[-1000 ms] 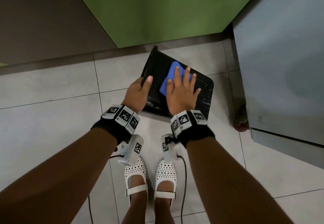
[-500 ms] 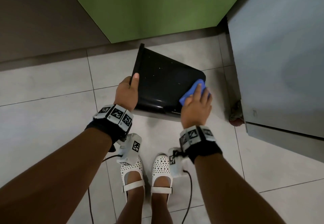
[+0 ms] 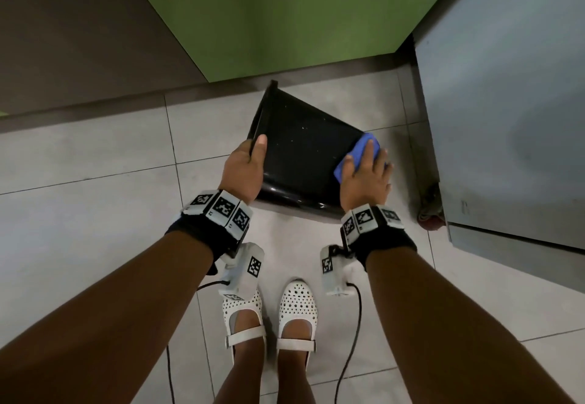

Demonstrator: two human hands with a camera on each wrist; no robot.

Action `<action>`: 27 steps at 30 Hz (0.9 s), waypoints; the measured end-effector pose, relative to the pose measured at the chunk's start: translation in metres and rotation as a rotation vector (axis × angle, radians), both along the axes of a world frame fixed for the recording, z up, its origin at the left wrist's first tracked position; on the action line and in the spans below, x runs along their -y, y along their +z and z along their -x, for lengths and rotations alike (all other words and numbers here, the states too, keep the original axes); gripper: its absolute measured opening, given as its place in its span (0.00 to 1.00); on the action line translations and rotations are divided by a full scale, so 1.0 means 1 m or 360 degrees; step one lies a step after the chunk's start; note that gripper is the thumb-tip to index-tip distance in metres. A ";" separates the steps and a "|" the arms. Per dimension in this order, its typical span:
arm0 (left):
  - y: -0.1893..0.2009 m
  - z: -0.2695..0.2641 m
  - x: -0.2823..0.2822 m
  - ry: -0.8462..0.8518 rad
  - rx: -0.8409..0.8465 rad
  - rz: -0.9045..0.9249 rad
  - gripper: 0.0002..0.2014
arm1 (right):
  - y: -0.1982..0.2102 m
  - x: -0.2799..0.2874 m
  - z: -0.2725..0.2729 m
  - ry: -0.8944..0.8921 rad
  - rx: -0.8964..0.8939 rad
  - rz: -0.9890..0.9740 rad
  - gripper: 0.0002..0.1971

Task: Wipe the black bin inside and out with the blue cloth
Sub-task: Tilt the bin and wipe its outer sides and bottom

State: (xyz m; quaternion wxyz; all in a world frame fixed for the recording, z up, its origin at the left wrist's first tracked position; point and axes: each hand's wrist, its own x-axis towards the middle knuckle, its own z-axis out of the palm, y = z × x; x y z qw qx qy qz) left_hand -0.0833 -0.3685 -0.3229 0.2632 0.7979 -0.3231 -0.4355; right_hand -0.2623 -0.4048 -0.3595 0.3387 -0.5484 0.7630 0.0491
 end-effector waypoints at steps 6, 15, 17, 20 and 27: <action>-0.003 -0.009 0.001 0.0070 0.0005 -0.0079 0.19 | 0.014 -0.017 -0.018 0.0132 -0.0104 -0.0019 0.29; 0.002 -0.007 0.007 -0.0010 -0.0059 -0.0016 0.21 | -0.002 -0.001 0.006 0.0244 0.0028 0.0031 0.28; 0.003 -0.009 0.006 -0.0033 -0.0046 -0.0008 0.21 | -0.002 0.008 0.004 0.0070 0.0044 -0.0060 0.27; 0.006 -0.006 0.004 -0.0037 -0.0033 0.0014 0.22 | 0.014 -0.010 -0.013 0.0352 -0.0055 0.0014 0.28; 0.001 -0.005 0.007 -0.0026 -0.0037 0.0159 0.22 | 0.041 -0.022 -0.090 0.0884 0.0334 0.0187 0.27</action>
